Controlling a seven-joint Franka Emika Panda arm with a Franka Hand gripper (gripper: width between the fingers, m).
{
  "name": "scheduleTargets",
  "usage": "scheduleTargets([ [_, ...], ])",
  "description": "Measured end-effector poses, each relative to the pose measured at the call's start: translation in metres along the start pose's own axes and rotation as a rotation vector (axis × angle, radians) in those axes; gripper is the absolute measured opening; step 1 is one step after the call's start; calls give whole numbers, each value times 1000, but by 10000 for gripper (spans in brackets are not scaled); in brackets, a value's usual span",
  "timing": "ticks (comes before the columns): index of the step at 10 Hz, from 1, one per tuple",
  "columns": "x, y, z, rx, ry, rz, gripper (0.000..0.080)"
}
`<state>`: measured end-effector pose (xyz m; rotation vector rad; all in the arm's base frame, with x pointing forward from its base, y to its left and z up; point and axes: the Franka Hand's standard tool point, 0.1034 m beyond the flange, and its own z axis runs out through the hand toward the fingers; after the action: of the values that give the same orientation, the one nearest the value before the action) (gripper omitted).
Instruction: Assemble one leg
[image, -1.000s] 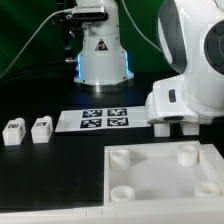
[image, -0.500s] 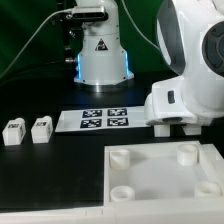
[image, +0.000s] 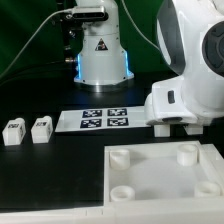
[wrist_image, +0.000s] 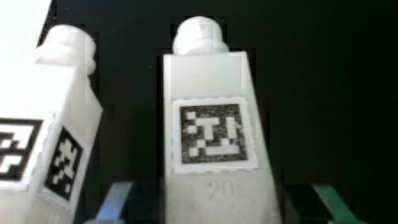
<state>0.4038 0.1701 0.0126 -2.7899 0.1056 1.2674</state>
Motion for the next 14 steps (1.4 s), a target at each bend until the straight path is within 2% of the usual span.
scheduleTargets([
  [5,0,1,-3,-3,-1,-4,292],
  [6,0,6,-22,-5,15,-32,292],
  [7,-1,13,-52,-6,63,-62,292],
  [9,-12,21,-102,5,134,-130,293],
  [10,-15,23,-127,16,233,-137,293],
  [11,-25,27,-152,24,323,-132,293],
  [12,-26,25,-177,34,499,-133,293],
  [14,-29,27,-177,37,720,-132,293],
])
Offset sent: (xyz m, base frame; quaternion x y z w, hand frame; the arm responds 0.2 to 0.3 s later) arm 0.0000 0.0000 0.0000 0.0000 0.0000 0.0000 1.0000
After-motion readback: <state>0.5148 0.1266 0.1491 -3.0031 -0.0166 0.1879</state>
